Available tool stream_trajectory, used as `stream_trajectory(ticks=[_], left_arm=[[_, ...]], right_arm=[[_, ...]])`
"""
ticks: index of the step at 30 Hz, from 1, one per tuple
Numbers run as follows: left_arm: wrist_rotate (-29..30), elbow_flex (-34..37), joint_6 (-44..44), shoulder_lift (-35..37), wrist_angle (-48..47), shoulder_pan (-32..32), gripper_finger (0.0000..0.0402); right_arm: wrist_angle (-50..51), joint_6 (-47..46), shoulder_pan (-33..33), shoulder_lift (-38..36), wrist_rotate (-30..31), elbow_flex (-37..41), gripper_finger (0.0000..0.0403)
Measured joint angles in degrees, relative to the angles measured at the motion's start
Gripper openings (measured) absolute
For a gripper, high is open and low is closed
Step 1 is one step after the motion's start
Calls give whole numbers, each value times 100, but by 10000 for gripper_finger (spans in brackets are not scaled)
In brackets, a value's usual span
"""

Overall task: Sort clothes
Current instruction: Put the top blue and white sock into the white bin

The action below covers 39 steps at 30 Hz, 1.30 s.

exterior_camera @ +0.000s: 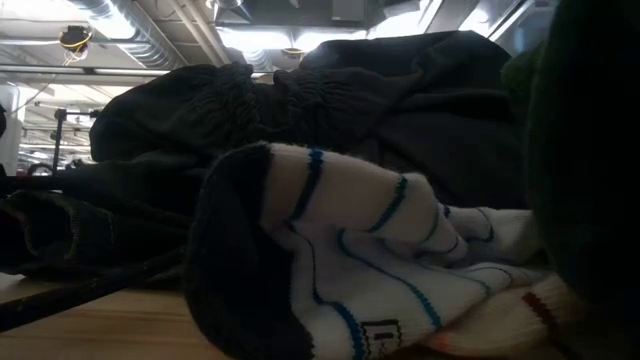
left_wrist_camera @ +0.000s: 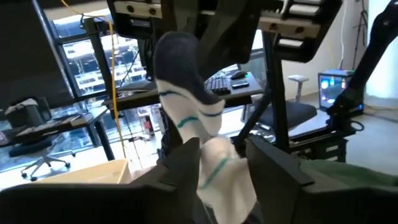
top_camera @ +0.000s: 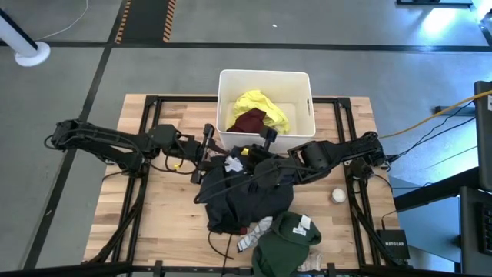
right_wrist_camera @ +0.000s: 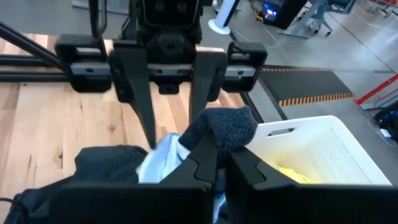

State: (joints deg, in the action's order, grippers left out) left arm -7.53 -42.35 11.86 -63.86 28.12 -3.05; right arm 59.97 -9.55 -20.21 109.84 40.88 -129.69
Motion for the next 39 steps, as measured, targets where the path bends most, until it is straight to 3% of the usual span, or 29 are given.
stream_trajectory(ticks=[10,16,25,39], left_arm=[[22,0,205,-64,89,0,67],[24,0,515,-90,7,0,9],[-118,-2,1242,-121,-432,-9,4],[-10,-9,1781,-513,-481,15,11]], right_arm=[[-335,245,-2,2,-160,0,20],[-556,314,0,4,-151,4,20],[-1664,1014,0,-104,319,-4,18],[-2387,2064,-2,-255,807,-511,13]])
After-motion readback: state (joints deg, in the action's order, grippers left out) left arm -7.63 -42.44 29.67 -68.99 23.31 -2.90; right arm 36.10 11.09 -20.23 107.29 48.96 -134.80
